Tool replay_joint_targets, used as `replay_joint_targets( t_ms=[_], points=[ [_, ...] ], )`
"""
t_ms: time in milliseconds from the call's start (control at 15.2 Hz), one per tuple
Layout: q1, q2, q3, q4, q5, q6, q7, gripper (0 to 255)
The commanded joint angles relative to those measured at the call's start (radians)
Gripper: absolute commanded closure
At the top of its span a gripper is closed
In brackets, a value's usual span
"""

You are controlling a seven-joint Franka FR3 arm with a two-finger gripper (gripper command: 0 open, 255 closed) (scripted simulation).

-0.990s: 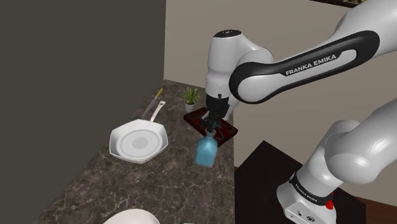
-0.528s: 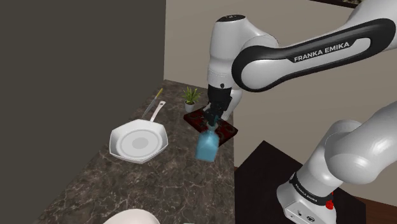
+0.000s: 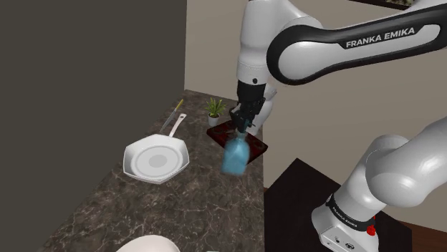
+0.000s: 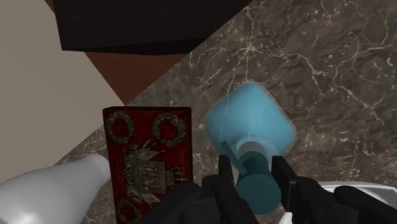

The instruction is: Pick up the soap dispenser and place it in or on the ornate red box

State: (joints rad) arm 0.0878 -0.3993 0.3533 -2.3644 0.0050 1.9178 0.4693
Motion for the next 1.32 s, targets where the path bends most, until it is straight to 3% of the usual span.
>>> replay_joint_targets(
  t_ms=[0,396,1254],
  points=[
    [-0.001,-0.005,-0.004,0.026,0.0,-0.031,-0.005,255],
    [-0.002,-0.019,-0.012,0.095,0.0,-0.112,-0.015,255],
    [-0.13,0.123,-0.194,0.354,-0.108,-0.209,-0.283,255]
  ],
)
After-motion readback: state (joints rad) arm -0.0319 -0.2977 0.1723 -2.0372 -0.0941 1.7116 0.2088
